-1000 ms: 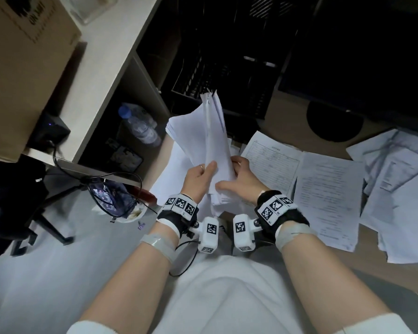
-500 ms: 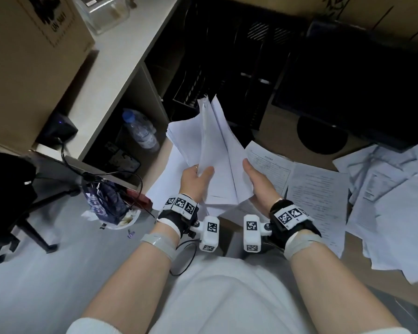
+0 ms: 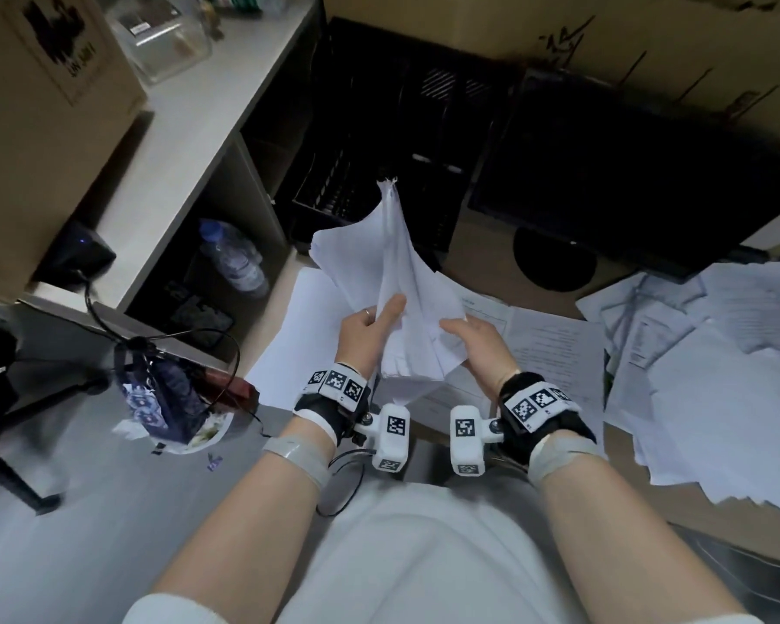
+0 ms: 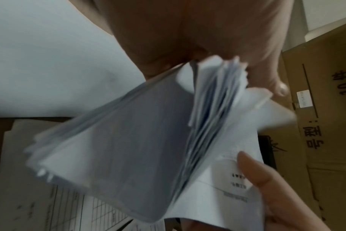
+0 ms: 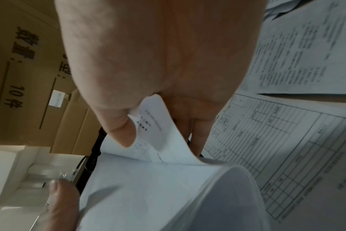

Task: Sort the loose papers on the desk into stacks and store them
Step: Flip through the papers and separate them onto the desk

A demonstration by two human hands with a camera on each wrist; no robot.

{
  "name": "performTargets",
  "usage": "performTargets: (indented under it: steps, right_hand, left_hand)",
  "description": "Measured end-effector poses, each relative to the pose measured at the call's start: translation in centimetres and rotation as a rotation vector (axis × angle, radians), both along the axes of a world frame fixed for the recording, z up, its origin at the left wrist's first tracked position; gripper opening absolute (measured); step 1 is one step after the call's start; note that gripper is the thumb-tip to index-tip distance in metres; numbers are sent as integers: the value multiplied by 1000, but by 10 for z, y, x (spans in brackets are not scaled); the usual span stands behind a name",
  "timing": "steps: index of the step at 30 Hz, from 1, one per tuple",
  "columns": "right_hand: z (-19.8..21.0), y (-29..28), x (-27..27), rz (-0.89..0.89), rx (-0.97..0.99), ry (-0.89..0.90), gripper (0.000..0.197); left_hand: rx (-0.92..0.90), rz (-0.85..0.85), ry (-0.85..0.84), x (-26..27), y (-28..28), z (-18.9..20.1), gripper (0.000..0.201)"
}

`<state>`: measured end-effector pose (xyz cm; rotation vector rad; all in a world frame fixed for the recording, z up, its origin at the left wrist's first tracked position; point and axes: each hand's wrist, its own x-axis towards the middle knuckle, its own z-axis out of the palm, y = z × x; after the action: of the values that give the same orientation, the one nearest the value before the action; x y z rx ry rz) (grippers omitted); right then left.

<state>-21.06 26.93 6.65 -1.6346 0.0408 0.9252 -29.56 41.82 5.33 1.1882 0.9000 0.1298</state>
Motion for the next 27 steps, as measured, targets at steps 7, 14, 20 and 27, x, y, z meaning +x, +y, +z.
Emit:
performTargets:
  steps: [7, 14, 20, 27]
  right_hand:
    - [-11, -16, 0, -69, -120, -106, 16]
    - [-34, -35, 8, -271, -360, -271, 16]
    - [-70, -55, 2, -236, -590, -246, 14]
    - [-130, -95, -20, -351, -787, -47, 18]
  left_hand:
    - [83, -63, 106, 2, -7, -3, 8]
    - [62, -71, 122, -9, 0, -9, 11]
    - [78, -31, 158, -12, 4, -23, 13]
    - [171, 17, 276, -14, -1, -50, 12]
